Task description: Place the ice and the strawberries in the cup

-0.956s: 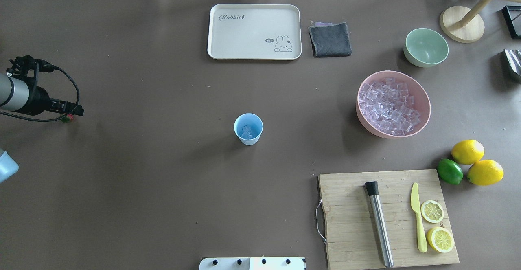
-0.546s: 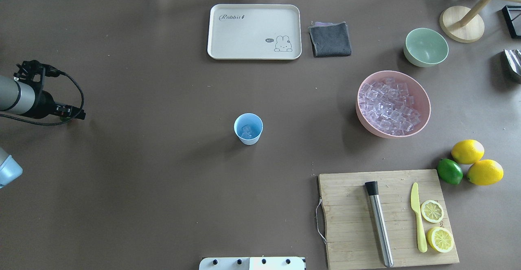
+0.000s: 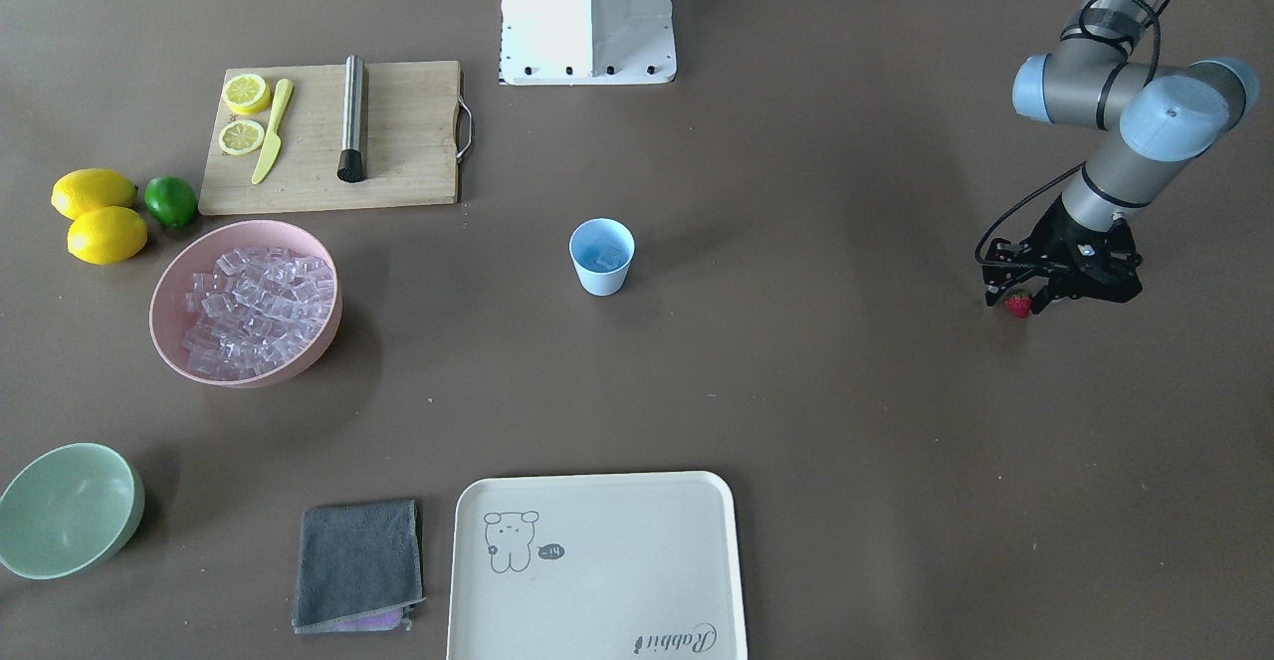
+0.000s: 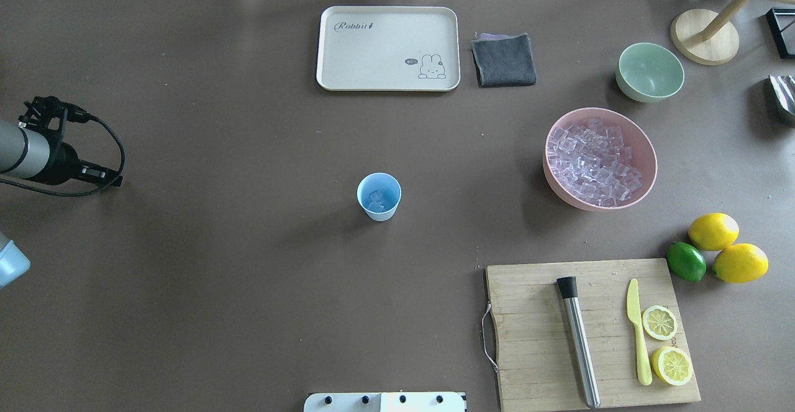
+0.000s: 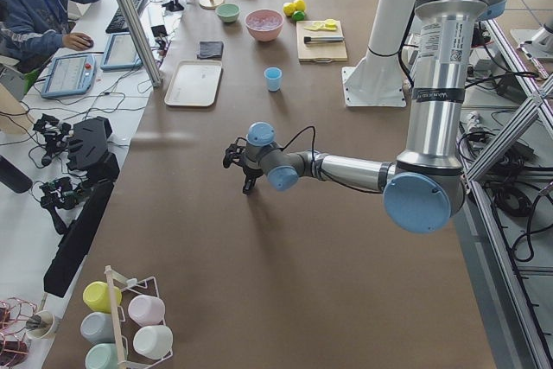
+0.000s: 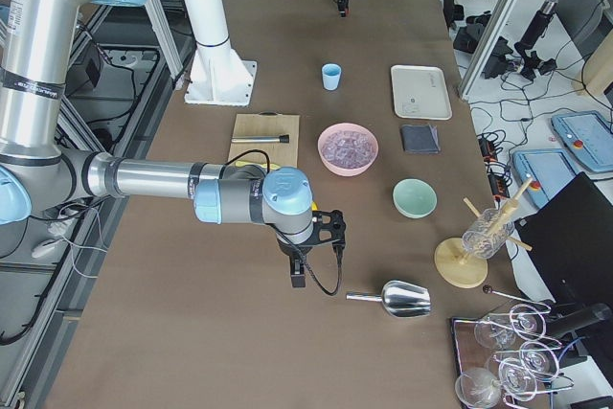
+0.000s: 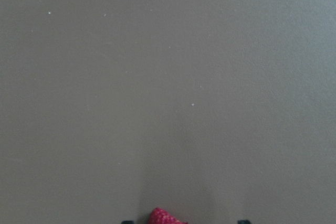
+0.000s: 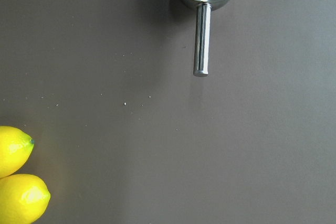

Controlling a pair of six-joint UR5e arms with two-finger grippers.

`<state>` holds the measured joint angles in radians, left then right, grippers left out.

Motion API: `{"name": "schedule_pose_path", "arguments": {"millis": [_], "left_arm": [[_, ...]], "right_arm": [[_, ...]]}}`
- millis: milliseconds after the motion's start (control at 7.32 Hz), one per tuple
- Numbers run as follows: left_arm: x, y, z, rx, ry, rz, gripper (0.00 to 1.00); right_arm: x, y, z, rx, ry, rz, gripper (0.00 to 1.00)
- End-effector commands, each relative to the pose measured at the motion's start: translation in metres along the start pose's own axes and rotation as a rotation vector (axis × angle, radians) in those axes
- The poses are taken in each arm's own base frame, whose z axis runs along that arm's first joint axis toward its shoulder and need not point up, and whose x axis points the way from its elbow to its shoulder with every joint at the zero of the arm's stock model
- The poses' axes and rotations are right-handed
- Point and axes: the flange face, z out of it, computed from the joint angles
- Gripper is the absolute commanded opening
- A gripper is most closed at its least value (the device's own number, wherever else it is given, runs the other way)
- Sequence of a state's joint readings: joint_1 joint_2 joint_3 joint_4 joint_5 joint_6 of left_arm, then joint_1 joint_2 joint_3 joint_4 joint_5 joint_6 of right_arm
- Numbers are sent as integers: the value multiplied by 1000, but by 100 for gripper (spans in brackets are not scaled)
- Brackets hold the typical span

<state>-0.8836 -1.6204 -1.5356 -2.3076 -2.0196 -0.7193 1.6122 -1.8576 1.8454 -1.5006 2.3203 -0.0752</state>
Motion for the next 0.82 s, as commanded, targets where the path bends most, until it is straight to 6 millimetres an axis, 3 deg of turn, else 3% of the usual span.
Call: {"name": "schedule_pose_path", "arguments": {"millis": [0,273,410,546,683], "left_arm": [[3,-4,-8,8,18,5,0],[48,-19,-40,5,155,26,0],[80,-37,-53,25,204,-40,0],[142,-58,-59,36,291,-115,0],[214,-58,-59,10,393,-169,0]], "right_arm": [[0,1,0,-2,-1,2,100],[0,1,0,-2,-1,3,100],[0,0,0,-1,-1,2,100],[-1,0,0,-1,-2,4,100],[-3,-1,0,1,-22,5,100]]}}
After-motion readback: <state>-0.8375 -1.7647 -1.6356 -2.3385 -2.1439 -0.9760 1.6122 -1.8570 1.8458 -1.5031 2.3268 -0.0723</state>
